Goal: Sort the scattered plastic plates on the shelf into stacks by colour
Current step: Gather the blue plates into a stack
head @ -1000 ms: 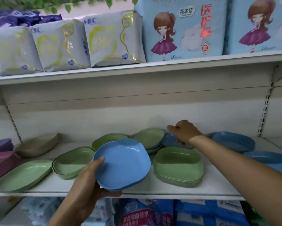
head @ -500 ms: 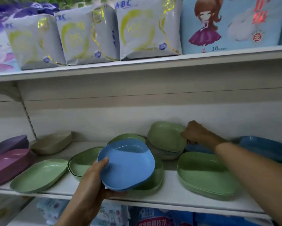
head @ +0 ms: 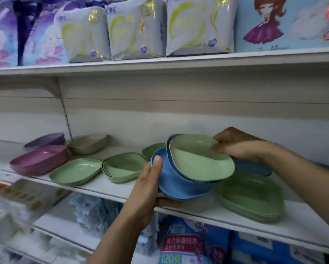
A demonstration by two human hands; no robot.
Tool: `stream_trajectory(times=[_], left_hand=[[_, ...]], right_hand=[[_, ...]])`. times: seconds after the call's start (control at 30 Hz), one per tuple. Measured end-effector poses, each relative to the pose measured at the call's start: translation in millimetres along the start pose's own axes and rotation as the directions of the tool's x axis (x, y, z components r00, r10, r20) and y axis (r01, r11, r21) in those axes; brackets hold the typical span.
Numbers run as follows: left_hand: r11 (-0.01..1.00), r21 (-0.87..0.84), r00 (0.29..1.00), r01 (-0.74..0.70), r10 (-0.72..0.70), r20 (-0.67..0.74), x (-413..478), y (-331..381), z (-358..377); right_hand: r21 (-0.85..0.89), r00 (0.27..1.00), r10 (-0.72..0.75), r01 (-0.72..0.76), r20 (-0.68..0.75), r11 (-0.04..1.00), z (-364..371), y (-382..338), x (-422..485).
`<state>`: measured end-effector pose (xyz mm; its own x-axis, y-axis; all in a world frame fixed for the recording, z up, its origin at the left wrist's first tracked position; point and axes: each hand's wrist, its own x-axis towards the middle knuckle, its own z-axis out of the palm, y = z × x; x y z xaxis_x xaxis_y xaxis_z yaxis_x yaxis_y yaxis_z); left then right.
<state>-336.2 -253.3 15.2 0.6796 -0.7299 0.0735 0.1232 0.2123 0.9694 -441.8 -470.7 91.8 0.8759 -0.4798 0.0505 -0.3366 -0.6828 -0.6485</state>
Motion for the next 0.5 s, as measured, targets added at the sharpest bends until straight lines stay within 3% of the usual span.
stream_trajectory(times=[0.1,0.27,0.37,0.5], left_hand=[[1.0,0.008,1.0,-0.014,0.013,0.022,-8,-3,6],[1.0,0.006,1.0,-0.008,0.008,0.008,-16,-6,11],[1.0,-0.006,0.999,0.0,0.0,-0.032,-18,-8,9],[0.994,-0.087,0.99,0.065,-0.075,-0.123,-20,-13,6]], right_hand=[[-0.185,0.999,-0.024,0.019,-0.024,0.982,4,-12,-5],[-0.326,0.987,-0.147,0.12,-0.06,0.938,19,-18,-6],[-0.213,0.968,-0.187,0.15,-0.166,0.965,23,-20,-9],[0.03,0.864,-0.132,0.167,-0.486,0.985,18,-14,-7]])
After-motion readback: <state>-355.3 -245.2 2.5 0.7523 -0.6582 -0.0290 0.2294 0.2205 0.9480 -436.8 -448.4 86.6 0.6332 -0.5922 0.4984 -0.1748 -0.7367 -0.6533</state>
